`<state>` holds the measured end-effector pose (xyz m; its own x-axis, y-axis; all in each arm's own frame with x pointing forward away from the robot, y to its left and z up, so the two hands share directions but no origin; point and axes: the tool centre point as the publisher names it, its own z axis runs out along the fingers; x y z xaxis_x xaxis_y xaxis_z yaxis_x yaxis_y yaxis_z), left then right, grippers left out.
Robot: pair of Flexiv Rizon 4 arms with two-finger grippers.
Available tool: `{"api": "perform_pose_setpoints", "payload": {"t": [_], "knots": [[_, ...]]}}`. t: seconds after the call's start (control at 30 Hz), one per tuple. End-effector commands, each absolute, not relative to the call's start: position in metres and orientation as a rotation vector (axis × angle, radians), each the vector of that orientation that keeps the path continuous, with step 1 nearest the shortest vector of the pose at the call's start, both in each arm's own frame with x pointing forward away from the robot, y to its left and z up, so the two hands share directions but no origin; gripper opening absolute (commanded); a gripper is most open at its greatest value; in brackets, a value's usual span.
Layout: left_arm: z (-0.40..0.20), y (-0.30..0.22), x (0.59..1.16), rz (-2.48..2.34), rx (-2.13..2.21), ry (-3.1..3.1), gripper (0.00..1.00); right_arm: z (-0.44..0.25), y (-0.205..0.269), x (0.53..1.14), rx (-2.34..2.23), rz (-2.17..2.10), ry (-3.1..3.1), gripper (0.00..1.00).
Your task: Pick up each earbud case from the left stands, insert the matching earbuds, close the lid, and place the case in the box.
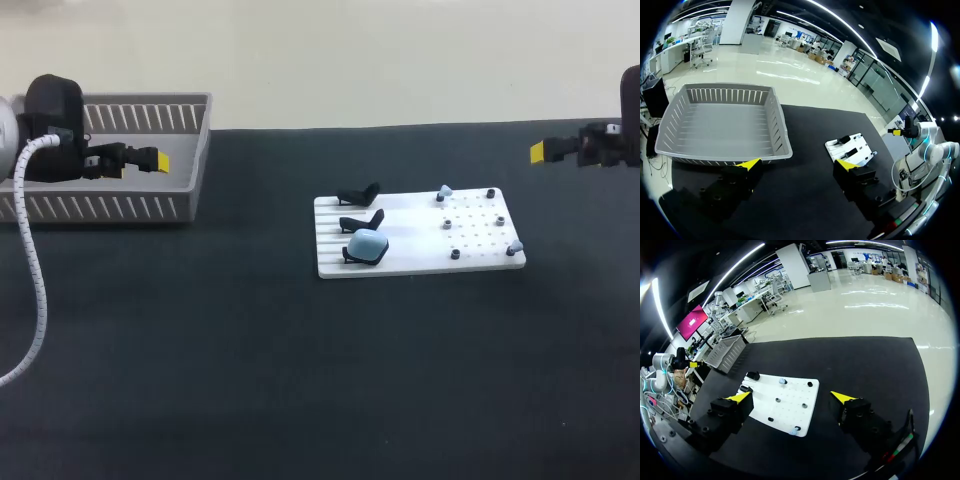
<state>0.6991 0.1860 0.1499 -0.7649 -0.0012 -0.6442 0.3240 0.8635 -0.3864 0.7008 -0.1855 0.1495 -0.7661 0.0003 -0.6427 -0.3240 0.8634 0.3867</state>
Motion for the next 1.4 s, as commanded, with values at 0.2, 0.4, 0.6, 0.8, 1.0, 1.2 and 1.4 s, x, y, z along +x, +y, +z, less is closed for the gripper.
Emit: {"api": "perform_pose_setpoints", "payload": {"t": [0.2,0.4,0.6,0.8,1.0,1.2,1.4], "knots": [[0.151,0.185,0.699,-0.635,0.23,2.376,1.0,0.15,-0.186,0.701,-0.234,0.642,2.372,1.0],[0.151,0.185,0.699,-0.635,0.23,2.376,1.0,0.15,-0.186,0.701,-0.234,0.642,2.372,1.0],[0.151,0.185,0.699,-0.635,0.23,2.376,1.0,0.15,-0.186,0.701,-0.234,0.642,2.372,1.0],[0.155,0.177,0.694,-0.697,0.383,2.323,1.0,0.15,-0.186,0.701,-0.234,0.642,2.372,1.0],[0.167,0.16,0.682,-0.846,0.715,2.117,1.0,0.15,-0.186,0.701,-0.234,0.642,2.372,1.0],[0.172,0.142,0.673,-0.937,0.956,1.95,1.0,0.15,-0.186,0.701,-0.234,0.642,2.372,1.0],[0.178,0.123,0.661,-0.967,1.212,1.796,1.0,0.15,-0.186,0.701,-0.234,0.642,2.372,1.0]]}}
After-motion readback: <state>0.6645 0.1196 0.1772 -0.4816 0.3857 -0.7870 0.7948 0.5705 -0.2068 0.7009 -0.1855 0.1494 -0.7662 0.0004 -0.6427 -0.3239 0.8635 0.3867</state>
